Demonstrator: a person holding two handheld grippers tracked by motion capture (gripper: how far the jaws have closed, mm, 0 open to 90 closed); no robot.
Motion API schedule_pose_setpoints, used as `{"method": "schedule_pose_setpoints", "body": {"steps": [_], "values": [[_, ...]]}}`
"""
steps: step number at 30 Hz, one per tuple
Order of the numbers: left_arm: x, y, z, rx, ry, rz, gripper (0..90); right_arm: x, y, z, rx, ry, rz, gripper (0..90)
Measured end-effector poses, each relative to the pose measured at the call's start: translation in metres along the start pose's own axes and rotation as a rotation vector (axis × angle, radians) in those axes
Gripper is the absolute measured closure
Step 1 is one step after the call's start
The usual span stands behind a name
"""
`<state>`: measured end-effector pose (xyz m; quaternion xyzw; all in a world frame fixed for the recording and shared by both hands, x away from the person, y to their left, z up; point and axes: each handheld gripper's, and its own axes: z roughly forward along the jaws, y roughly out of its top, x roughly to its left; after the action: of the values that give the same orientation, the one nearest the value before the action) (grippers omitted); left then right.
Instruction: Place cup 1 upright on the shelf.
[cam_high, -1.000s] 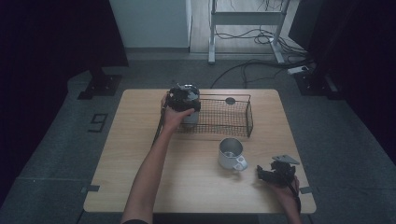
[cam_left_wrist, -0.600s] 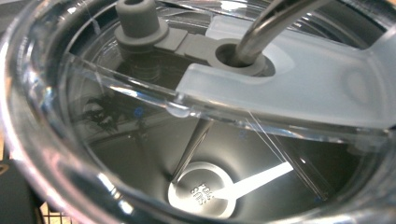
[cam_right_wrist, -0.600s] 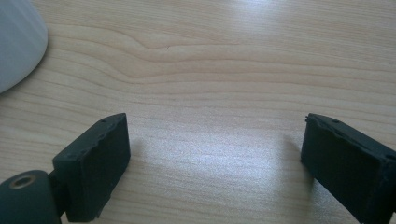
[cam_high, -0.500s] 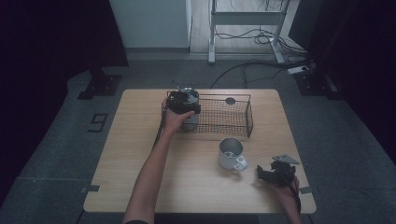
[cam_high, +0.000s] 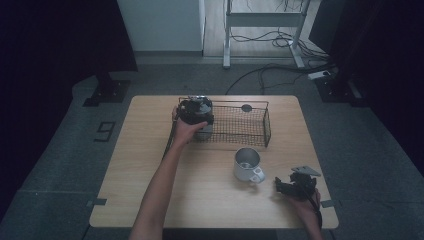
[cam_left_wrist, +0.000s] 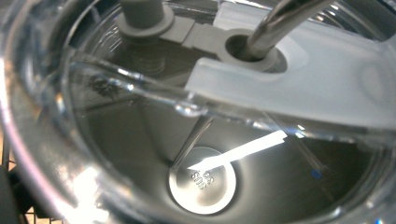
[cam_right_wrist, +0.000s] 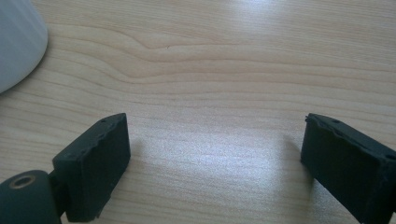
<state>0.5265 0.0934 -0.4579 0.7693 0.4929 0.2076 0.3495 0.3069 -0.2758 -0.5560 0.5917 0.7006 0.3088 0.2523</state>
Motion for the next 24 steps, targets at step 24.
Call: {"method": "schedule_pose_setpoints", "body": {"steps": [24], "values": [[-0.002,-0.011,-0.05,-0.106,-0.037,0.019,0.0,0.0,0.0,0.0,-0.001,0.0,0.001,8.0]]}}
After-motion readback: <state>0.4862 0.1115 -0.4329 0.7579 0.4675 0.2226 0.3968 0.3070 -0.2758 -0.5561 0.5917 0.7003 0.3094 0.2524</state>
